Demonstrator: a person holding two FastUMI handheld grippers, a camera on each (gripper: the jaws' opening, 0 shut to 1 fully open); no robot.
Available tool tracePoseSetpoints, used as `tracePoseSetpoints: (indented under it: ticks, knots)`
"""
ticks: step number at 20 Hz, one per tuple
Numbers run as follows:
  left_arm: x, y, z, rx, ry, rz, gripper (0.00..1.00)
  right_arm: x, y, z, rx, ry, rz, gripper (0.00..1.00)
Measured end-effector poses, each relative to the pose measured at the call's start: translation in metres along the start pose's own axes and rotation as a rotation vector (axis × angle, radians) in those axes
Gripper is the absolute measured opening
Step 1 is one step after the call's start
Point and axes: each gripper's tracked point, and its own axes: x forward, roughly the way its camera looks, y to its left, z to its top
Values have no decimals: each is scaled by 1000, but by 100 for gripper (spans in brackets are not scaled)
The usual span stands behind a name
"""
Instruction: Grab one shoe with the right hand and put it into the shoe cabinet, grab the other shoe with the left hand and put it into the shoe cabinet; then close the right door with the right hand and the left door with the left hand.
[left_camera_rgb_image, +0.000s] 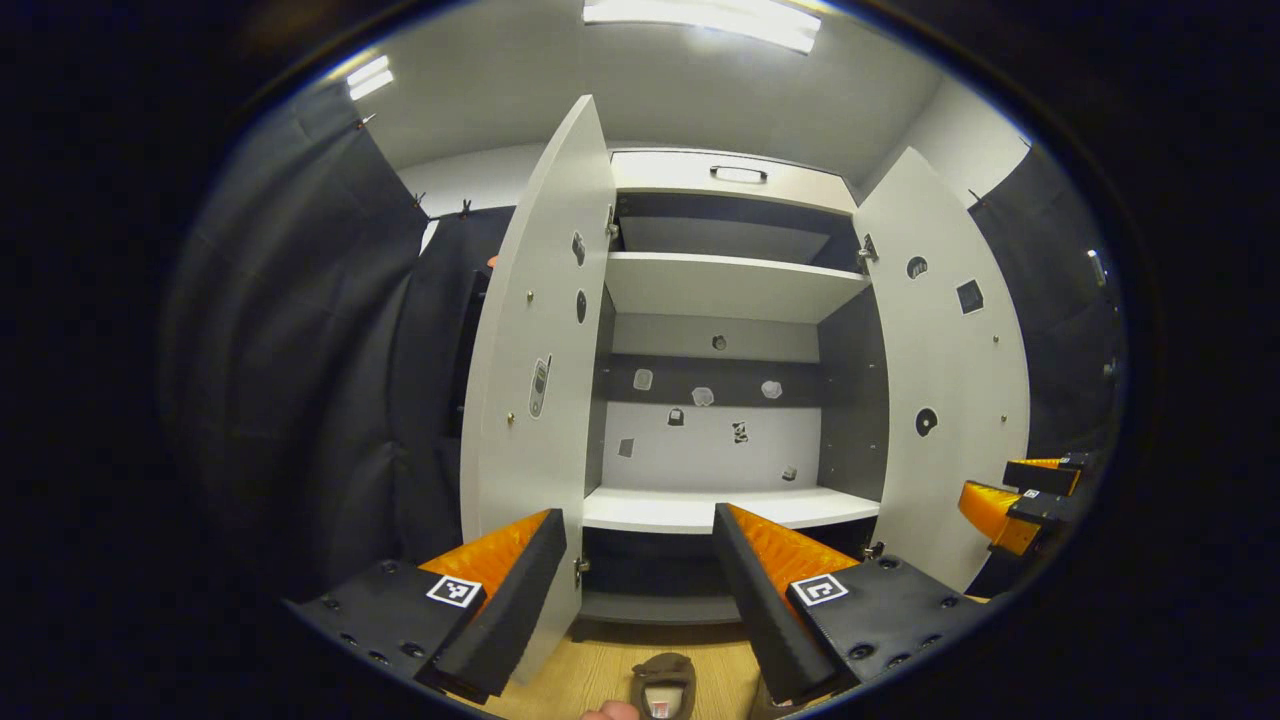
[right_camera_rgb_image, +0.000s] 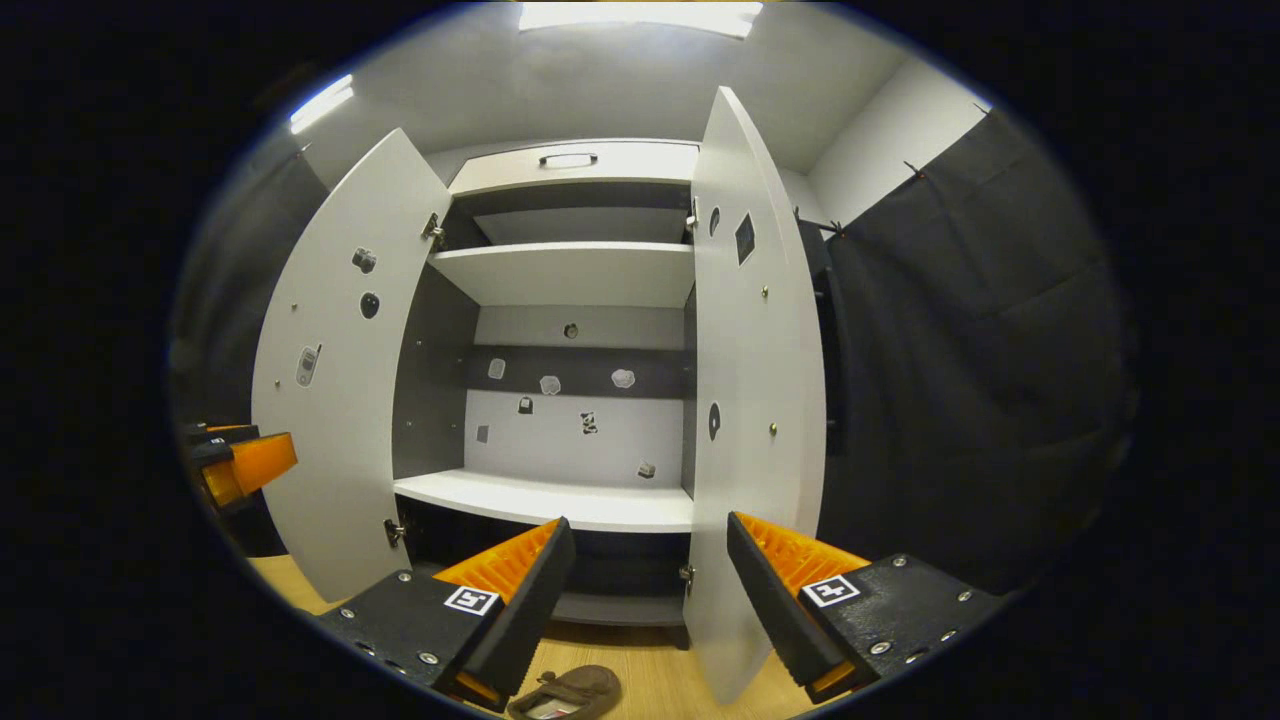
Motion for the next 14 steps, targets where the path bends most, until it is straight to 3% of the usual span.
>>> tracePoseSetpoints:
  ticks: [7,14]
  knots:
    - [-4,9,-5,-2,9,22,96,24,28,-115,-37,230,44,95]
    - [-4,20,-8,-5,16,43,96,15,56,-242,-46,516,102,96]
